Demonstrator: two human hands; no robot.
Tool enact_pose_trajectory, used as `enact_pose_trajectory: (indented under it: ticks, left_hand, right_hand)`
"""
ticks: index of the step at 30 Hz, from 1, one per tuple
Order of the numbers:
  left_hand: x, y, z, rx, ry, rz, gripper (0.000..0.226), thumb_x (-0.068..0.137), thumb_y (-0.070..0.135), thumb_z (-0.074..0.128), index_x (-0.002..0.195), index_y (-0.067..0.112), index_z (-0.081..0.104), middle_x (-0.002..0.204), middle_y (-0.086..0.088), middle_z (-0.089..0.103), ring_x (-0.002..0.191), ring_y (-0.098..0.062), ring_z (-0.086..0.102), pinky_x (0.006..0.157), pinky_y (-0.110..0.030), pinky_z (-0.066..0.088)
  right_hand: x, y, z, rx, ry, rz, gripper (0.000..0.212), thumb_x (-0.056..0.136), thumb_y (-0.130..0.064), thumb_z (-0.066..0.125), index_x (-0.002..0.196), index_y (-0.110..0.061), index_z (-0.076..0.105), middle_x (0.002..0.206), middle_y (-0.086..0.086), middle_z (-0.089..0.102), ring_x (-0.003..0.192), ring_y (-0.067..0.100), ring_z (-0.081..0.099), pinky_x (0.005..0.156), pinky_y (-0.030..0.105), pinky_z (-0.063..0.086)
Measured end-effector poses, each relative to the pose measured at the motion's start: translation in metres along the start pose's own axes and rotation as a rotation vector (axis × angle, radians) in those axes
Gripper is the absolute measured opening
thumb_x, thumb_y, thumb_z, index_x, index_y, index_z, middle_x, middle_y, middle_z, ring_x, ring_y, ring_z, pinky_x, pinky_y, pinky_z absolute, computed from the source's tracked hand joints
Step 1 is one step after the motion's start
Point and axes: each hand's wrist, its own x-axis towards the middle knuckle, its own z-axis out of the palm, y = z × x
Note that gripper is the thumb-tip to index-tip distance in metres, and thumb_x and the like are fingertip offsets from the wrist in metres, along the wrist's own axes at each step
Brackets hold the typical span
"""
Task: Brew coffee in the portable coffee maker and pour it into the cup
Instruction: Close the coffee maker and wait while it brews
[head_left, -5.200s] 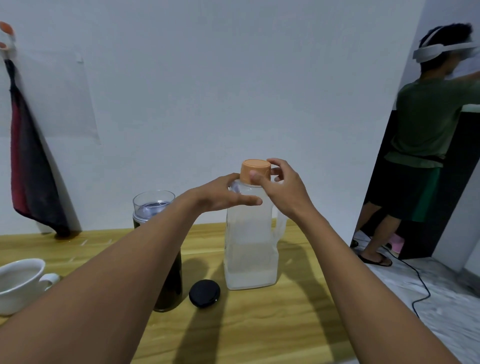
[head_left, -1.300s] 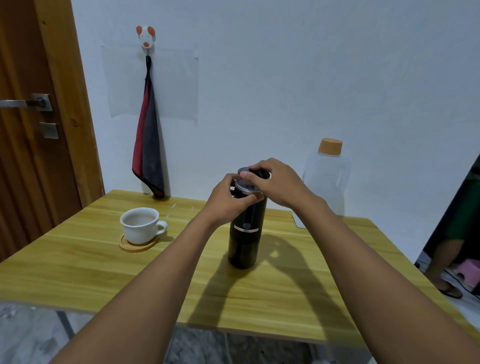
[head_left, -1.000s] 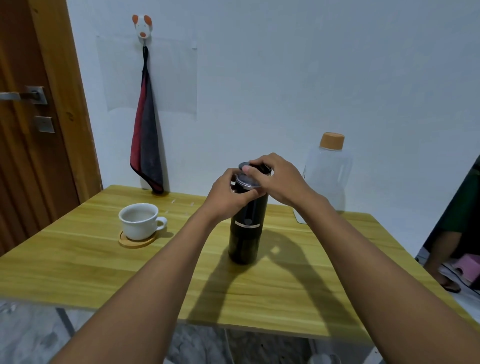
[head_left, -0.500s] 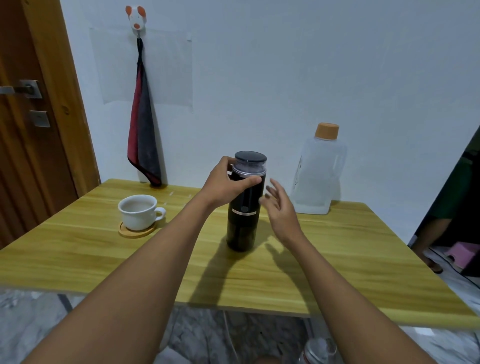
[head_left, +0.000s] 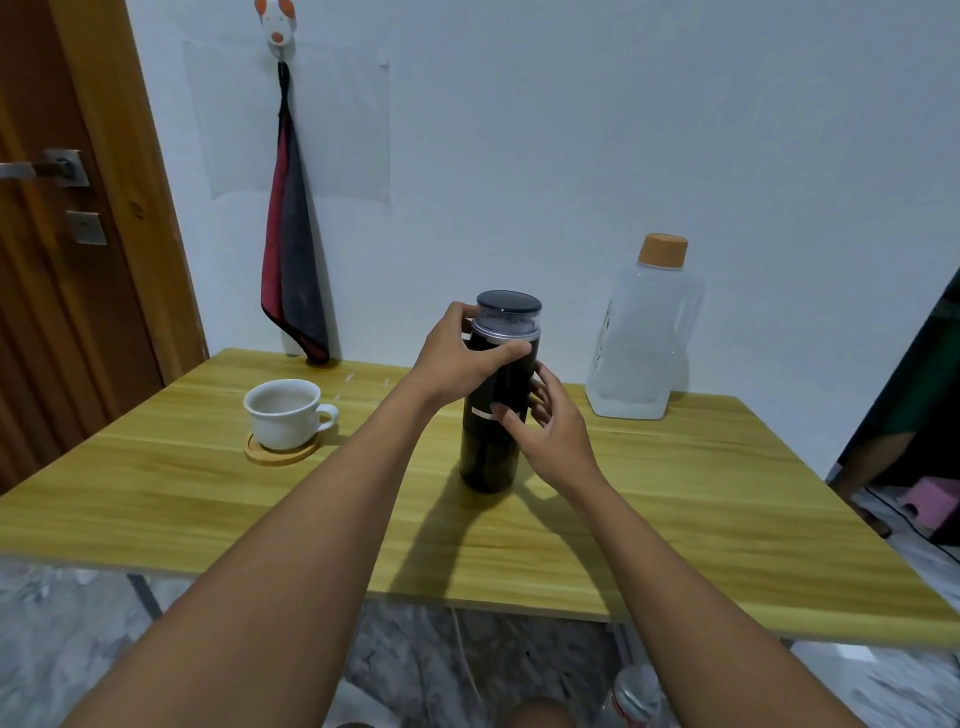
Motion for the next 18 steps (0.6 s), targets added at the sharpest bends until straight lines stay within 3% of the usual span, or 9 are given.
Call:
enact_pose_trajectory:
  ticks: [4, 7, 18]
  left_hand:
    - [-0.0008, 0.0010, -0.0011, 0.009, -0.002, 0.000, 0.062, 0.078, 0.039, 0.086, 0.126, 0.021, 0.052, 0.120, 0.006, 0.060, 0.103, -0.006, 0.061, 0.074, -0.017, 0.048]
    - [-0.0012, 0.0015, -0.0011, 0.009, -0.007, 0.000, 0.060, 0.079, 0.038, 0.086, 0.124, 0.022, 0.051, 0.118, 0.008, 0.059, 0.099, 0.000, 0.059, 0.072, -0.016, 0.048]
    - [-0.0029, 0.0035, 0.0002, 0.016, -0.003, -0.013, 0.060, 0.079, 0.039, 0.085, 0.124, 0.022, 0.050, 0.116, 0.010, 0.058, 0.101, -0.002, 0.060, 0.074, -0.018, 0.048]
  right_hand:
    - [0.0000, 0.0014, -0.0004, 0.008, -0.004, 0.028, 0.074, 0.086, -0.032, 0.078, 0.149, -0.030, 0.040, 0.143, -0.004, 0.055, 0.132, 0.009, 0.051, 0.113, 0.038, 0.042]
    - [-0.0001, 0.0025, 0.0003, 0.022, -0.003, 0.035, 0.074, 0.085, -0.033, 0.078, 0.148, -0.033, 0.041, 0.143, -0.006, 0.054, 0.131, 0.008, 0.050, 0.113, 0.037, 0.041]
    - [-0.0018, -0.0009, 0.0001, -0.007, -0.001, 0.013, 0.074, 0.088, -0.030, 0.077, 0.151, -0.025, 0.039, 0.143, -0.005, 0.055, 0.132, 0.006, 0.050, 0.113, 0.033, 0.041]
